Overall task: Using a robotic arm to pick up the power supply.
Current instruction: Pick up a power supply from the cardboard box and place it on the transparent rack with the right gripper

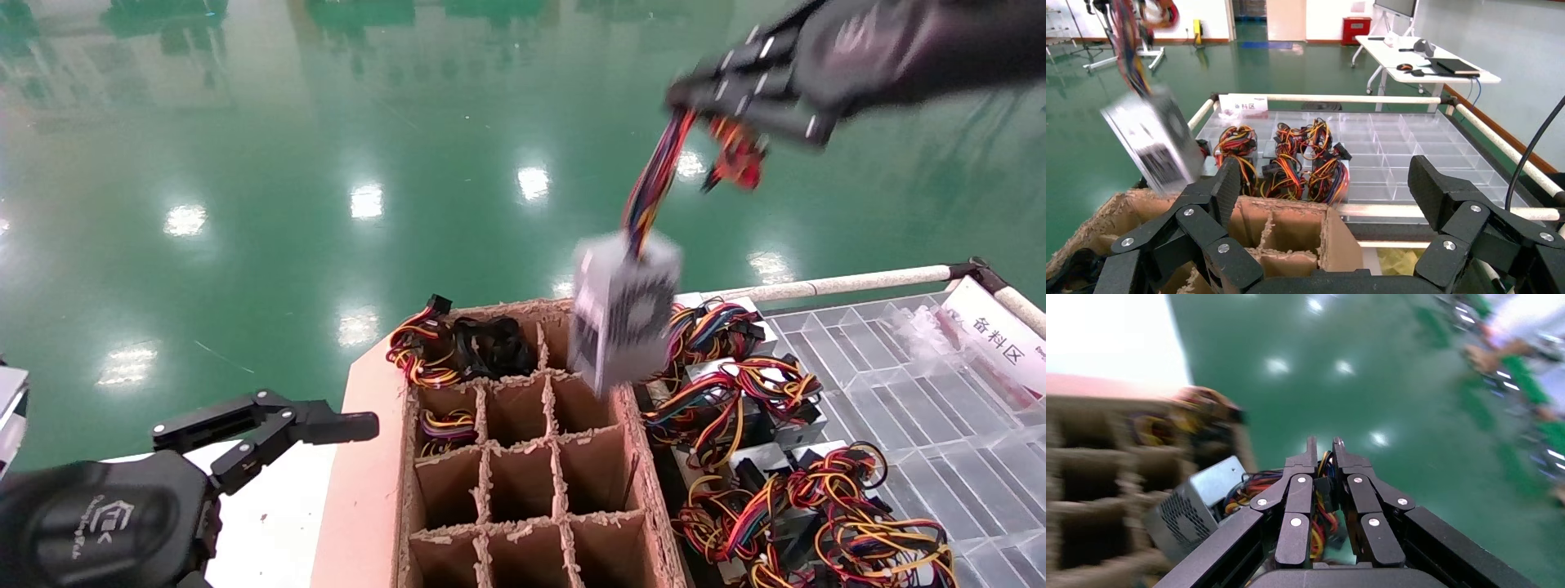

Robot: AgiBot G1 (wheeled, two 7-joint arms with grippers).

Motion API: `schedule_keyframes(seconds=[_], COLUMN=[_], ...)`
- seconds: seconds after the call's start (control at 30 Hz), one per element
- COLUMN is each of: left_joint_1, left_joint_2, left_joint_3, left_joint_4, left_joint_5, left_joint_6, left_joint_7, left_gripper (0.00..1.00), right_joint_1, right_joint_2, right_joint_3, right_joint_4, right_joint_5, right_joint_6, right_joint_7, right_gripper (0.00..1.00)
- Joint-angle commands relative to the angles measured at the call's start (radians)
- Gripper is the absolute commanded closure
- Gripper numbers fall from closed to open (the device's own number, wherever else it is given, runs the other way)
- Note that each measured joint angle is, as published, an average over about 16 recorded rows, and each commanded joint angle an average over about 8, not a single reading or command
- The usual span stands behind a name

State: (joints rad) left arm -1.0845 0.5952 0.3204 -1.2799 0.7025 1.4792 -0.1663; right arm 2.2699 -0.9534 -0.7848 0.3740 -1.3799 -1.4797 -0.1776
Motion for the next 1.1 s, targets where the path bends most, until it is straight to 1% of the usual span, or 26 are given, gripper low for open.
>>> schedule_keyframes(seconds=[0.03, 0.2, 0.4, 0.53, 0.77, 0.93, 1.1], left_joint_1=[0.000, 0.000, 0.000, 0.000, 0.000, 0.000, 0.000], left_joint_2=[0.000, 0.000, 0.000, 0.000, 0.000, 0.000, 0.000], left_joint_3=[0.000, 0.000, 0.000, 0.001, 0.001, 0.001, 0.001], left_joint_4=[0.000, 0.000, 0.000, 0.000, 0.000, 0.000, 0.000], left_joint_5=[0.000, 0.000, 0.000, 0.000, -0.001, -0.001, -0.001], left_joint_6=[0.000, 0.000, 0.000, 0.000, 0.000, 0.000, 0.000], left_joint_7=[0.000, 0.000, 0.000, 0.000, 0.000, 0.000, 0.001], left_gripper=[0.00, 0.00, 0.00, 0.00, 0.00, 0.00, 0.00], right_joint_1=[0.050, 0.137, 0.214, 0.240, 0.248, 0.237, 0.228], right_joint_2=[-0.015, -0.041, -0.057, -0.067, -0.090, -0.104, -0.123], right_joint_3=[-0.013, -0.042, -0.089, -0.129, -0.197, -0.225, -0.249], right_joint_4=[-0.048, -0.136, -0.220, -0.262, -0.305, -0.319, -0.322], right_joint_5=[-0.034, -0.104, -0.188, -0.249, -0.348, -0.388, -0.422], right_joint_6=[0.034, 0.124, 0.181, 0.184, 0.154, 0.144, 0.158], right_joint_7=[-0.022, -0.061, -0.099, -0.121, -0.168, -0.207, -0.249], right_gripper=[1.00, 1.00, 1.00, 1.00, 1.00, 1.00, 1.00])
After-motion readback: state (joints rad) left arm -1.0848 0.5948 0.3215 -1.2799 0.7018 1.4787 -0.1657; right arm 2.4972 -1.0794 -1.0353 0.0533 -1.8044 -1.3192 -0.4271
